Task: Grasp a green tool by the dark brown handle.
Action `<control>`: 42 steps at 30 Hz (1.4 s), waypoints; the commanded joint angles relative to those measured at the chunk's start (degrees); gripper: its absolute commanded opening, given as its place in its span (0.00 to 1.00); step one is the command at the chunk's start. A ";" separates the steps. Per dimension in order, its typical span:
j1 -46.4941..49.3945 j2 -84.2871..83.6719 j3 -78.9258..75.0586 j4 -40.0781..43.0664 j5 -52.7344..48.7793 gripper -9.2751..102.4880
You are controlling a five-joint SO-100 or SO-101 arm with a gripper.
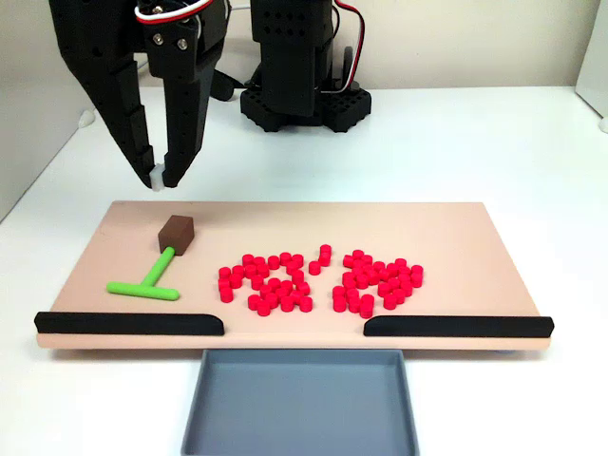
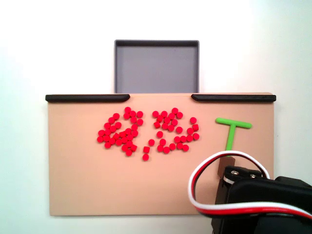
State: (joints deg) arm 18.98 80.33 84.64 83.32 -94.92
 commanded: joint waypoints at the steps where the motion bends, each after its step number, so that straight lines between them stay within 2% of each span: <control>1: -0.44 1.05 -1.05 -0.09 1.05 0.12; 15: -0.79 -0.53 -1.49 -0.09 2.72 0.25; 23: 0.09 -0.09 -0.88 -0.18 -1.23 0.25; 42: 1.67 -0.18 4.48 -7.03 -3.08 0.24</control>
State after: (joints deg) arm 20.30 78.93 89.38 76.64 -97.82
